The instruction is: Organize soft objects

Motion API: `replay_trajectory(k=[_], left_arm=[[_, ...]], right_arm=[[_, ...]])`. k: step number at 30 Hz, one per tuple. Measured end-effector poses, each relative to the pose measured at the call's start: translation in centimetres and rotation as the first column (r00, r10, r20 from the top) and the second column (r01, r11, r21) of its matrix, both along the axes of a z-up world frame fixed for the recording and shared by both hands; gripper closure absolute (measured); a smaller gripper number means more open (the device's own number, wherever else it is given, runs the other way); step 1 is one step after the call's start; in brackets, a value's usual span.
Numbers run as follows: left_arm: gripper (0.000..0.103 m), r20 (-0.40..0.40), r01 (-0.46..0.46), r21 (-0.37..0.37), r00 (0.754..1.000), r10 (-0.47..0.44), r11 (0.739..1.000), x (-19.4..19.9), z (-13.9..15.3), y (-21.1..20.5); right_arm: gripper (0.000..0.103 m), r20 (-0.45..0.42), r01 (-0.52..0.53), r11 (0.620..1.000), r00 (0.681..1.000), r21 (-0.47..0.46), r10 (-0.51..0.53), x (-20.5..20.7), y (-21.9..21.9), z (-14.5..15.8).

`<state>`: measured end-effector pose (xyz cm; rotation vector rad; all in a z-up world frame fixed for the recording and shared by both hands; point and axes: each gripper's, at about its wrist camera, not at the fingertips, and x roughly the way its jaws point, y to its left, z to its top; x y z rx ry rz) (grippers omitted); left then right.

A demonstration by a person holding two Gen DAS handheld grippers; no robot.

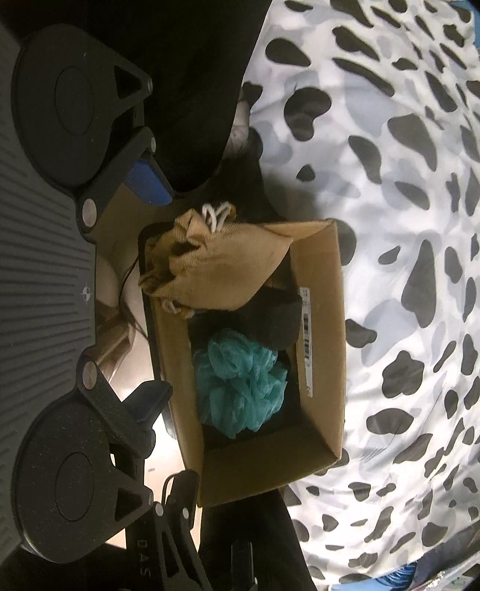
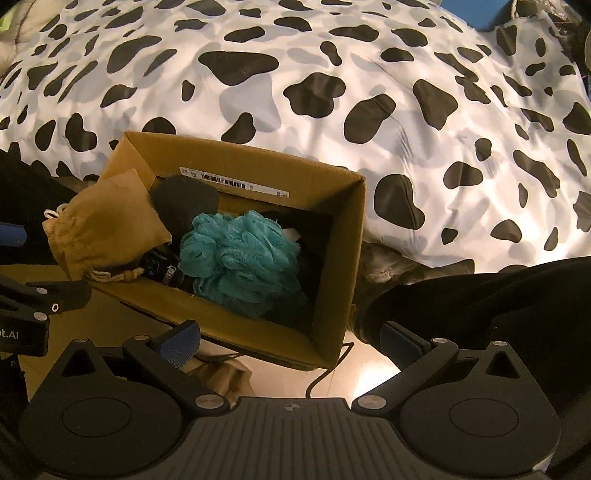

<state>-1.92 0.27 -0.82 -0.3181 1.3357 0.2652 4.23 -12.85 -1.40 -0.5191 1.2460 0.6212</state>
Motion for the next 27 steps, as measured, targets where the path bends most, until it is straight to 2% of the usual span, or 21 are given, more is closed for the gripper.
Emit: replay_trajectory(k=[27], left_arm=[[0.000, -0.002, 0.003, 0.023, 1.000, -0.003, 1.000, 0.27, -0.13, -0.14]], right_arm=[[0.000, -0.004, -0.006, 1.000, 1.000, -0.009, 0.006, 0.22, 0.29, -0.41]])
